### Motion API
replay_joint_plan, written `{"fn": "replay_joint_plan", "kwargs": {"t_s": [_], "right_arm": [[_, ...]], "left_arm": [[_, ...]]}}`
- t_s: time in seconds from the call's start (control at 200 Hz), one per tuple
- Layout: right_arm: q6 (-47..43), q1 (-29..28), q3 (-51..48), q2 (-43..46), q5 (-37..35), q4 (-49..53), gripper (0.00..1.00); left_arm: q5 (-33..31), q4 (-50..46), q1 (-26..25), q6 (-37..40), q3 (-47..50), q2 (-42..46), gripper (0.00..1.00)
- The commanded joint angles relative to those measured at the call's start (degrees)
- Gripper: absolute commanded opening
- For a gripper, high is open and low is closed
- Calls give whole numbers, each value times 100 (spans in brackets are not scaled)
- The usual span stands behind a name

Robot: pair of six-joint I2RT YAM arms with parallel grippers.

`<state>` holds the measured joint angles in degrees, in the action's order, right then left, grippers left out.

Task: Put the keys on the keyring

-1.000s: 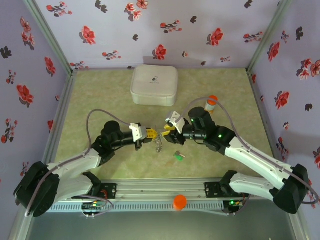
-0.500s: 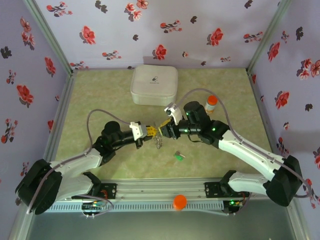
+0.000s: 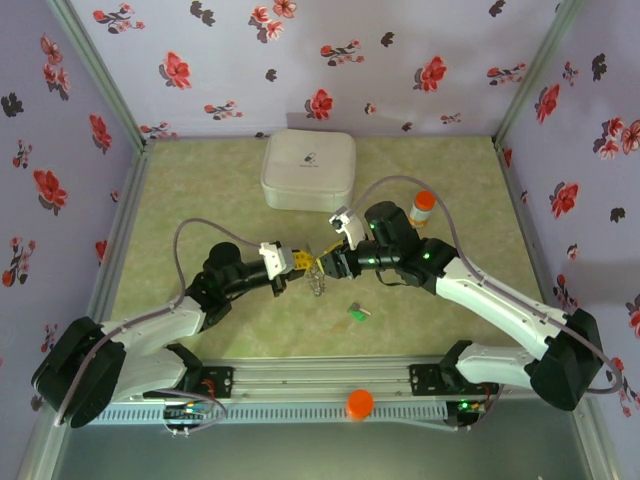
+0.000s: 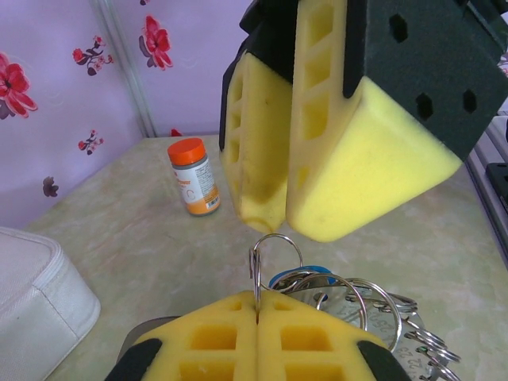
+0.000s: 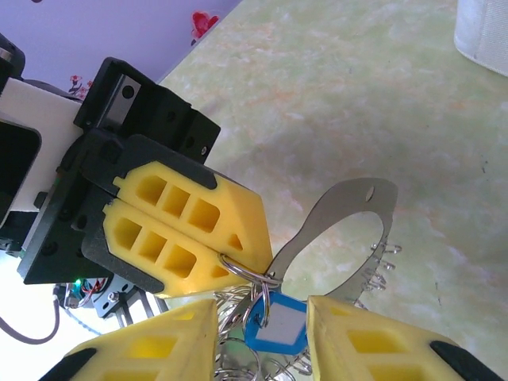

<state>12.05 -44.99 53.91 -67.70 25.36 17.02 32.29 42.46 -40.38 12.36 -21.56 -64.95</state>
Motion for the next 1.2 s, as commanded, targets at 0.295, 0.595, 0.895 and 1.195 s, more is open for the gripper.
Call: {"fn": "replay_joint_plan", "kwargs": {"t_s": [0.295,0.595,0.895,1.195], "right_arm": [[-32,28,255,-168,190,27,19],[-71,43,293,-182,133,142,6],[-82,148,262,-230,-31,199,0],[25,179,287,-381,201,119,3]], "left_arm": [[-10,351,-20,-49,-32,21,0],[-4,382,-13,-75,-21,48,0],[127,646,-14,-257,3,83,0],[325,1100,-14,-385,-23,76,0]]}}
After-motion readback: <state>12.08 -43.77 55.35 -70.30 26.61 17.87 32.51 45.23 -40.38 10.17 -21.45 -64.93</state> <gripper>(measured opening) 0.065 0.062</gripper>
